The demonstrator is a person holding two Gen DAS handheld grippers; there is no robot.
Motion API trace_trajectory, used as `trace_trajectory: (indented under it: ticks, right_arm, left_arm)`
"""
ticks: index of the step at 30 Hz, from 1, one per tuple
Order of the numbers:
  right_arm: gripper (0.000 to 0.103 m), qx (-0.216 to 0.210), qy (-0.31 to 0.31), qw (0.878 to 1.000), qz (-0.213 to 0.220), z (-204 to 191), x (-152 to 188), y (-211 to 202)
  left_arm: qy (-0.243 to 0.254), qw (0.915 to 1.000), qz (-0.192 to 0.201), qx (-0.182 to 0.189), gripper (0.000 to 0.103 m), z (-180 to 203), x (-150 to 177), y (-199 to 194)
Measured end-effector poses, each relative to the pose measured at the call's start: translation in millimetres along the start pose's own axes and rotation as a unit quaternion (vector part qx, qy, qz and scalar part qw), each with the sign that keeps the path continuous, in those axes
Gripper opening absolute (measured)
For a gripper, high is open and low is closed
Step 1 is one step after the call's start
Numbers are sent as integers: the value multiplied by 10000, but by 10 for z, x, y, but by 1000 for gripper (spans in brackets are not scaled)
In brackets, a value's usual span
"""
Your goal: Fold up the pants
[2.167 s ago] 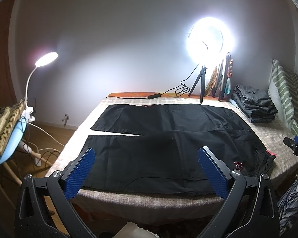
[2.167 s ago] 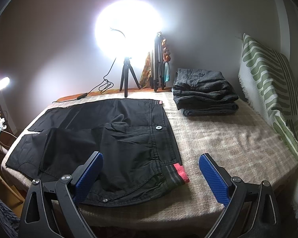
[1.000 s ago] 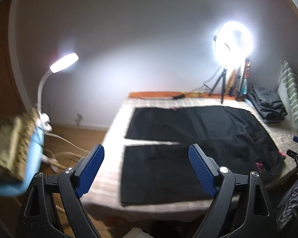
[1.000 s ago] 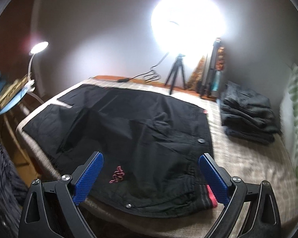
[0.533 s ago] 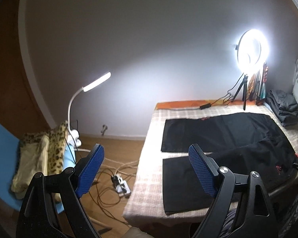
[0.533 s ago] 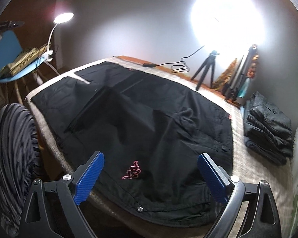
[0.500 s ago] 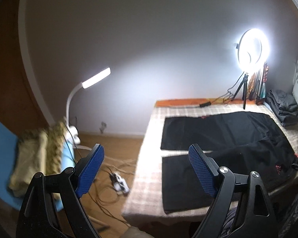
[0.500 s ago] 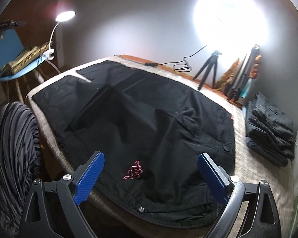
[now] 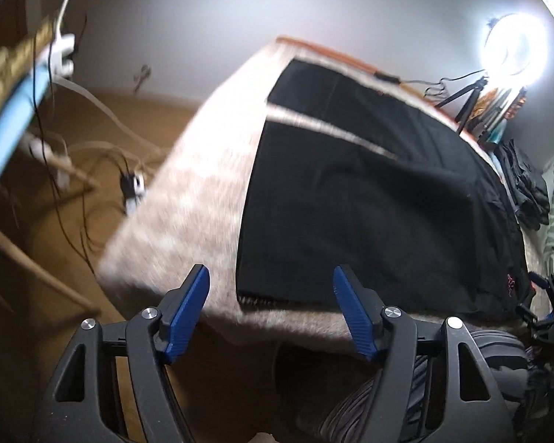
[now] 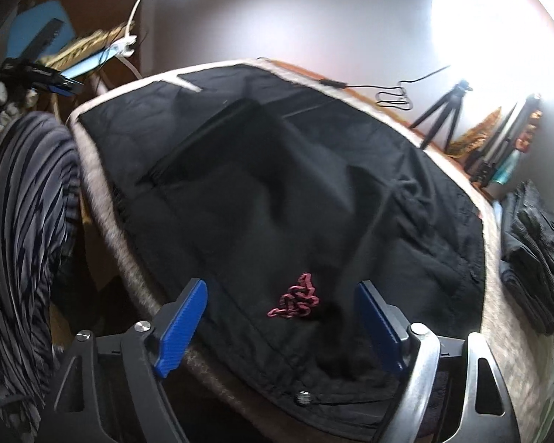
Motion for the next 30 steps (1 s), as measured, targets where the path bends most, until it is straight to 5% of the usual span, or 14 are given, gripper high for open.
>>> trace_trajectory:
  ticks: [6, 11, 19, 26, 29, 30]
  right_arm:
    - [82, -107, -293, 9995, -51, -137, 15, 109]
    - [82, -90, -482, 9988, -86, -223, 10, 199]
    - [73, -265, -530, 9980, -212, -234, -37, 232]
    - [73, -496, -1106, 9919, -382, -359, 12, 213]
    - [61, -667, -950, 9921, -482, -304, -48, 264]
    - [47, -790, -914, 9914, -504, -295, -75, 284]
  left_arm:
    - [-79, 9998, -127, -92, 61, -27, 41, 135]
    - [-191, 9994, -180, 223, 52, -37, 50, 252]
    - [783, 9964, 55, -317, 52, 120, 83, 187]
    - [2431, 9657, 0, -909, 52, 429, 155, 110]
    - [2615, 9604, -75, -955, 52, 451, 128, 137]
    - [2634, 9595, -81, -995, 52, 450, 120, 144]
Point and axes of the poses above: each gripper's, at about its wrist camera, not at the fingertips, and y roughly the way its jaws point, z to its right, x to its underside, the point moved 2 cm from there along y, roughly the way its jaws point, and after that the axes turned 10 degrees about -z, right-handed, at the moved point
